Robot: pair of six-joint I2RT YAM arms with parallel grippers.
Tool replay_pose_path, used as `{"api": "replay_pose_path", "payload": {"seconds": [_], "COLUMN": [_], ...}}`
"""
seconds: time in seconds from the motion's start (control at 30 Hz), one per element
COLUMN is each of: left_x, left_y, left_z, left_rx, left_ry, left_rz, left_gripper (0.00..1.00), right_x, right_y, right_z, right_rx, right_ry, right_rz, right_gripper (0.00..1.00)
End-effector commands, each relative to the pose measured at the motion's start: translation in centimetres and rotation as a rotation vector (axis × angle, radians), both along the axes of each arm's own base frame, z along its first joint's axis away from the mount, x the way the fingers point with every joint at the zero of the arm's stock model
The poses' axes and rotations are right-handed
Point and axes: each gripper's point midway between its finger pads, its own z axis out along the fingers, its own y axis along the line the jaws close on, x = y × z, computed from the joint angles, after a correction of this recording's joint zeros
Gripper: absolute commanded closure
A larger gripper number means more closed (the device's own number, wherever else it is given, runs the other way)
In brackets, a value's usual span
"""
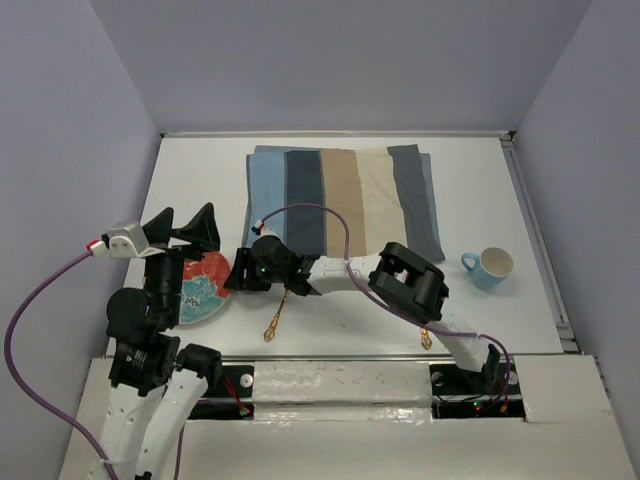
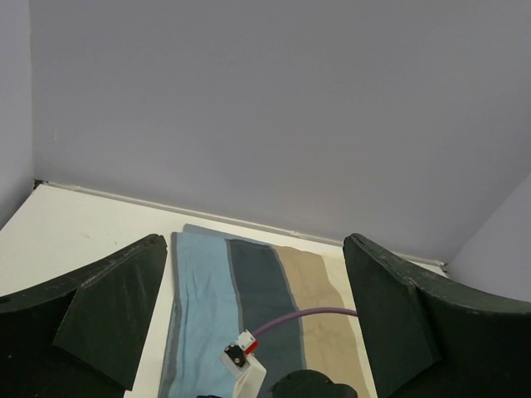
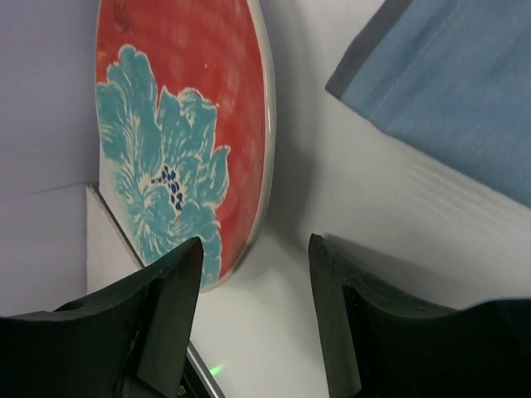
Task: Set the dinner table for one person
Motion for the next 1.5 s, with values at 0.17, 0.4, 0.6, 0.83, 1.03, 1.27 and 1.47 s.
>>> {"api": "replay_pose_path", "payload": {"seconds": [0.17, 0.4, 0.6, 0.83, 1.03, 1.27, 1.47], "left_x": [-0.6, -0.4, -0.2, -0.3, 0.2, 0.8, 1.1], "left_y": [0.0, 0.1, 0.7, 1.0, 0.4, -0.1, -0.3], "left_z": [1.6, 1.4, 1.3, 1.3, 0.8, 0.4, 0.1], "left_rx": [-0.009, -0.004, 0.002, 0.001, 0.007, 0.018, 0.024], "left_ry": [-0.065, -0.057, -0.046, -0.047, -0.029, -0.009, 0.005], "left_rz": [-0.005, 0.005, 0.037, 0.052, 0.026, 0.008, -0.002], "left_gripper": [0.01, 0.01, 0.01, 0.01, 0.01, 0.01, 0.01], "right_x": [1.3, 1.0, 2.3, 6.0, 13.1, 19.2, 22.9], "right_y": [3.4, 5.0, 3.5, -5.5, -17.5, -27.6, -32.4], "right_z": [0.8, 2.3, 10.8, 24.1, 25.1, 23.1, 20.6], "right_rx": [0.109, 0.174, 0.234, 0.359, 0.414, 0.336, 0.307], "right_ry": [0.033, 0.037, -0.201, -0.425, -0.388, -0.385, -0.336], "right_rz": [-0.022, 0.029, 0.017, -0.081, -0.278, -0.47, -0.531], "right_gripper": [0.65, 1.0, 1.0, 1.0, 1.0, 1.0, 1.0]}}
